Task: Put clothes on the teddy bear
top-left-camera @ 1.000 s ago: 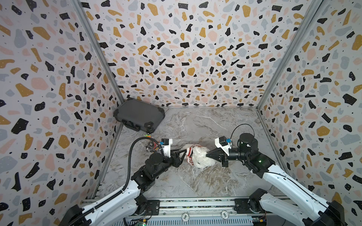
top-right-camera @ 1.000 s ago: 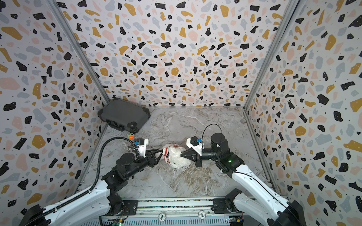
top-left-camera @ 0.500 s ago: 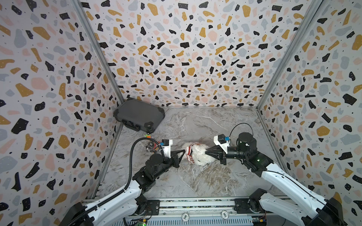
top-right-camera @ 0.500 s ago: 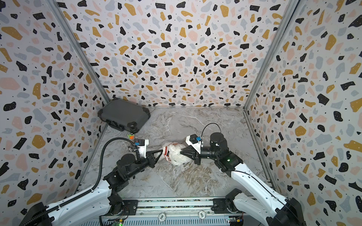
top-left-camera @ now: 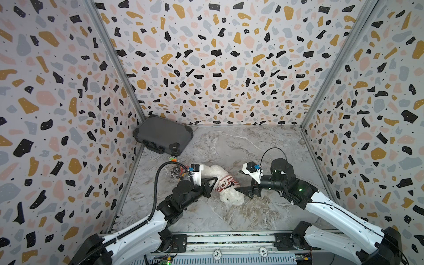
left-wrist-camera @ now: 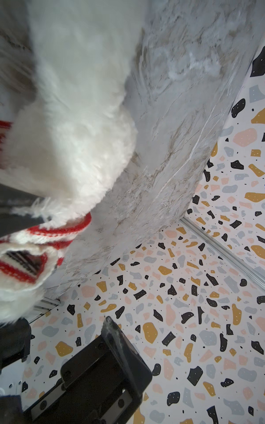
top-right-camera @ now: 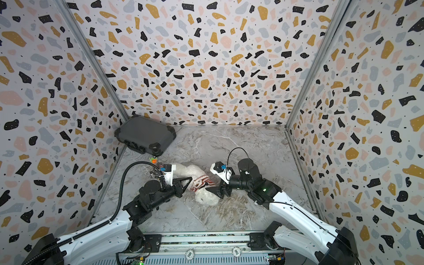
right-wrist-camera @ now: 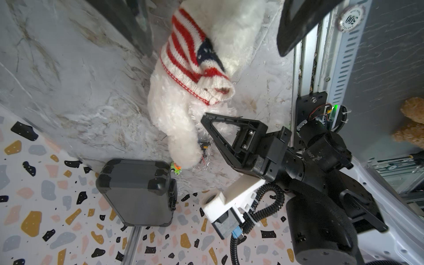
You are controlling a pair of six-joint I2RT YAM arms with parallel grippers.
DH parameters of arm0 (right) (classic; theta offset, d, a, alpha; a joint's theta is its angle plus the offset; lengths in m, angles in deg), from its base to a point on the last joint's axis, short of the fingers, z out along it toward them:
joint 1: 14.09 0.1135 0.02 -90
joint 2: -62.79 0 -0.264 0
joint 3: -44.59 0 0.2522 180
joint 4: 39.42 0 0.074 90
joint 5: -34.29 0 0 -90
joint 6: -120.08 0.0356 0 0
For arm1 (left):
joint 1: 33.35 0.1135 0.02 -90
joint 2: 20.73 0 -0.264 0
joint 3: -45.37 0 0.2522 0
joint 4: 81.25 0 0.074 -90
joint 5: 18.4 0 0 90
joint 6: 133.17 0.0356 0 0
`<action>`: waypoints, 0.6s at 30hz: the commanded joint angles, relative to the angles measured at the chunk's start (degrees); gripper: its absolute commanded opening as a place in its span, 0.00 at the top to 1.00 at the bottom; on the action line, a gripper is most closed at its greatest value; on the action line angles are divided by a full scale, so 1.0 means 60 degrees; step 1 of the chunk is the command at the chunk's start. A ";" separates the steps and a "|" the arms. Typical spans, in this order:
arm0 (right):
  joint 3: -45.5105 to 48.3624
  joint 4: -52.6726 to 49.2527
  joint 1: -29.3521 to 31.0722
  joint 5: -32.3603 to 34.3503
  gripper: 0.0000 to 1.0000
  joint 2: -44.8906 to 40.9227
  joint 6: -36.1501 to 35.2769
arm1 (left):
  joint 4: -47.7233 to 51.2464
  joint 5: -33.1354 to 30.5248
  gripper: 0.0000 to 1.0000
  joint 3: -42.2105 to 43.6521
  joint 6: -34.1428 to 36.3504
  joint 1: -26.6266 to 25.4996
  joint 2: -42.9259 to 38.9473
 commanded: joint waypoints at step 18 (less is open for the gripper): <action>0.2051 0.1392 0.0628 0.3190 0.00 -0.1011 0.2356 | -0.0689 -0.0019 1.00 0.0236 0.0056 0.0027 -0.0047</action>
